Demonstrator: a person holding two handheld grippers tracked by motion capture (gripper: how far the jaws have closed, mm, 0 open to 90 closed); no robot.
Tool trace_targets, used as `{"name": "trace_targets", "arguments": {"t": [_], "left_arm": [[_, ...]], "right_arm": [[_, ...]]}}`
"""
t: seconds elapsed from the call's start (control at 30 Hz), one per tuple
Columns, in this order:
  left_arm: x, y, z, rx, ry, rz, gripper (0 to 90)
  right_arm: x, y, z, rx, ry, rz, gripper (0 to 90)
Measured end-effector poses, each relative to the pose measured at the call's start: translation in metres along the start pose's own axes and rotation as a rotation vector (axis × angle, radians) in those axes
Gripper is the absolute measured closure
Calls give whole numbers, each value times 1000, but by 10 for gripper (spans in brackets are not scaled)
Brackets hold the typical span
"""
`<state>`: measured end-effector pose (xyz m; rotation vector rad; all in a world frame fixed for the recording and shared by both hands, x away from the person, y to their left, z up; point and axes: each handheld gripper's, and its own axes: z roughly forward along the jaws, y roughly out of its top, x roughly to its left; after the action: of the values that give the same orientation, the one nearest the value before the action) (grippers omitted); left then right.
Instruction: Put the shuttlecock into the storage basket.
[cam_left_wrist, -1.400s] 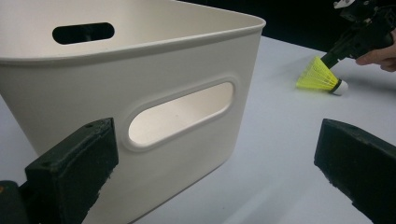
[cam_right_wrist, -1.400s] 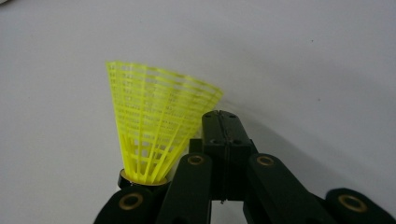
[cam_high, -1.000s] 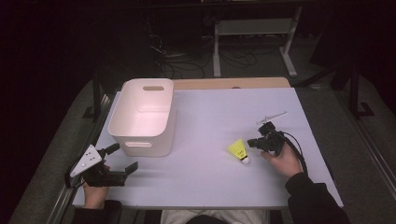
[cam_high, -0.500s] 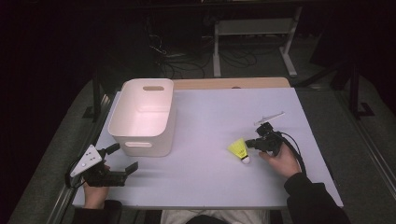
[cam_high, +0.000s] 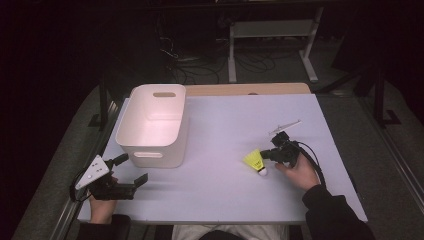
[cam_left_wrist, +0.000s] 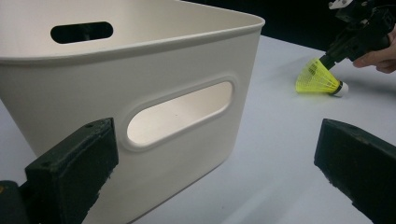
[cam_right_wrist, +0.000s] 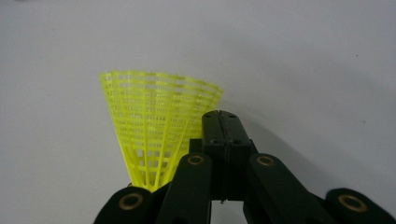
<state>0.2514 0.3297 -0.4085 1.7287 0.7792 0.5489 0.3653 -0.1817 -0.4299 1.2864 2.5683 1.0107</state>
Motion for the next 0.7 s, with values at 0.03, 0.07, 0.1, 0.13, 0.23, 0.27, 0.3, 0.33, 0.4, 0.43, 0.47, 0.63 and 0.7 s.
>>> {"name": "trace_targets", "arguments": {"t": [0.03,0.07,0.1,0.13,0.23,0.27,0.3,0.33,0.4,0.43,0.47,0.63,0.7], "left_arm": [[0,0,0,0,0,-1,0],[0,0,0,-1,0,-1,0],[0,0,0,0,0,-1,0],[0,0,0,0,0,0,0],[0,0,0,-1,0,0,0],[0,0,0,0,0,0,0],[0,0,0,0,0,0,0],[0,0,0,-1,0,0,0],[0,0,0,0,0,0,0],[0,0,0,0,0,0,0],[0,0,0,-1,0,-1,0],[0,0,0,0,-1,-1,0],[0,0,0,-1,-1,-1,0]], "right_arm": [[0,0,0,1,2,-2,887],[1,0,1,1,4,-4,887],[1,1,1,4,3,-5,887],[2,1,2,4,4,-6,887],[2,1,2,6,4,-12,887],[3,1,2,7,4,-12,887],[4,2,3,7,7,-15,887],[4,2,3,8,6,-17,886],[5,2,4,8,6,-20,887],[5,2,4,8,6,-19,887],[6,2,4,7,6,-19,887],[6,2,4,7,10,-19,886],[7,2,4,8,11,-22,887]]}}
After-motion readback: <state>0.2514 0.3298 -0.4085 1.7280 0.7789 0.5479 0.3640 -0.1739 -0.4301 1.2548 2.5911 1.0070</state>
